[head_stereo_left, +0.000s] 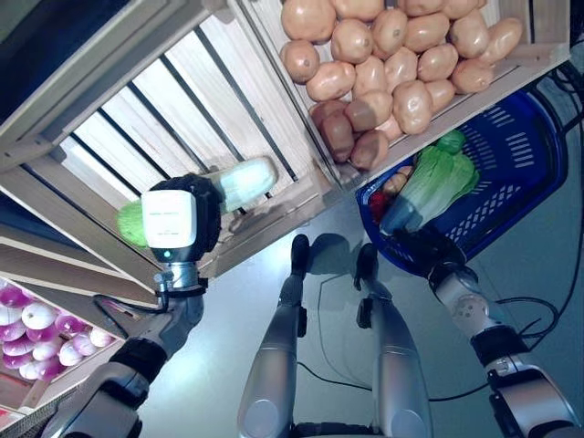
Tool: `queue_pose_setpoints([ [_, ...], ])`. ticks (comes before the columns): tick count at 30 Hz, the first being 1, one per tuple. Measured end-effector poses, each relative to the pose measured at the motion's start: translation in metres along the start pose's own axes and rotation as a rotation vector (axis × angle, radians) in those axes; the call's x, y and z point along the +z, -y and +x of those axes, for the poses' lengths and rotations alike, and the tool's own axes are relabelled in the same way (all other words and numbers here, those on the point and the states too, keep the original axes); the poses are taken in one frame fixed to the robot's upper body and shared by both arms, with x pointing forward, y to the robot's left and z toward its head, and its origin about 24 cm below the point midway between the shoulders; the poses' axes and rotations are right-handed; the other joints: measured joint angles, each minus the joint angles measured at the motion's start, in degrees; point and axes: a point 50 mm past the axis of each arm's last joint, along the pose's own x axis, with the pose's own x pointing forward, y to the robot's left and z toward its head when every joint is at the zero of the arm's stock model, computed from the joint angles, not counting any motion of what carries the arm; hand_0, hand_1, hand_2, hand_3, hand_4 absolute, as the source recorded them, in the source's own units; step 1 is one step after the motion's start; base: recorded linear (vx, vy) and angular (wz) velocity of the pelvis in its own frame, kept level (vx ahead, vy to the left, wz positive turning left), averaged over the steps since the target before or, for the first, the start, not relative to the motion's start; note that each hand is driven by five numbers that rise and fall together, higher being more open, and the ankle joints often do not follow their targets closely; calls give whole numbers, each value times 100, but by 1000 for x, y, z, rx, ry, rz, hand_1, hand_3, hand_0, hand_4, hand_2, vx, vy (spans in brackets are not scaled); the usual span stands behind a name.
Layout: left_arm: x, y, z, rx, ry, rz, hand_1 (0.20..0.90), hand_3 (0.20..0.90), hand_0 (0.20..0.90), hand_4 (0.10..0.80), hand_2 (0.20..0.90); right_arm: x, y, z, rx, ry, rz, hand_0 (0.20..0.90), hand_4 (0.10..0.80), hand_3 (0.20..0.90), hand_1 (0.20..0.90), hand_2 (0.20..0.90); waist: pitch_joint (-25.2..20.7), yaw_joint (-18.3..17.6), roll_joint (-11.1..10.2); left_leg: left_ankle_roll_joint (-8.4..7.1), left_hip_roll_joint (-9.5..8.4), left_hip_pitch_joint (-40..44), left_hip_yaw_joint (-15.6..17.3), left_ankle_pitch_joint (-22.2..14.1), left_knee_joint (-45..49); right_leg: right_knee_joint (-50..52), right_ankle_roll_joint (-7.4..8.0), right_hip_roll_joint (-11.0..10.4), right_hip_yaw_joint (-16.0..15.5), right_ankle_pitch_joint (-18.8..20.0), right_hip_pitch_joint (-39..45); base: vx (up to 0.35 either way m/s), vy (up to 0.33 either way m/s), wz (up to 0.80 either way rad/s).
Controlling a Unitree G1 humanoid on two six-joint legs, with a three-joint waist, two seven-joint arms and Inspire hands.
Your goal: Put vegetables into the basket
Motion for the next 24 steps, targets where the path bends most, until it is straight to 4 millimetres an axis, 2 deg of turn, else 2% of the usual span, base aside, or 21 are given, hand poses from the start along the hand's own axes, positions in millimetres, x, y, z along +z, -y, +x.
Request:
queue_pose_setpoints([
  [7,-1,-5,5,38,-36,-50,300,300,300,400,300,-13,13,-2,-41,-20,30,900,800,900,900,900,-1,90,4,-56,41,299,-47,-4,-18,11,-15,-11,-173,-43,319,31,-42,2],
  [13,-5,-6,-1,18,-76,-64,300,300,300,400,300,-20,15,-3,-49,-39,36,900,800,900,900,900,0,187,7,-90,63,306,-49,17,-14,111,-89,-28,-224,-101,305,16,-12,4],
  [18,-3,-3,-4,-2,-84,-73,300,300,300,400,300,-19,14,-2,-47,-35,38,900,800,900,900,900,1,254,8,-102,70,279,-44,21,-14,194,-101,-51,-263,-133,239,-1,8,1],
  [19,-3,-3,-4,-2,-86,-73,345,345,345,430,345,-19,13,-2,-45,-33,38,900,800,900,900,900,1,253,8,-103,72,266,-43,21,-14,198,-101,-49,-263,-132,228,0,0,0],
  [20,-3,-3,-3,-4,-90,-76,733,733,733,689,733,-18,13,-2,-45,-33,38,900,800,900,900,900,1,248,8,-103,72,254,-43,21,-13,197,-101,-48,-264,-132,217,0,0,0],
  [21,-3,-3,-3,-8,-94,-76,900,900,900,800,900,-18,13,-2,-46,-32,38,900,800,900,900,900,1,245,8,-104,71,239,-42,21,-10,197,-101,-48,-264,-132,204,0,0,0],
  [24,-3,-2,0,-4,-106,-69,900,900,900,800,900,-19,14,-2,-51,-33,39,900,800,900,900,900,1,237,8,-104,71,156,-35,21,4,200,-100,-47,-263,-130,128,0,0,0],
])
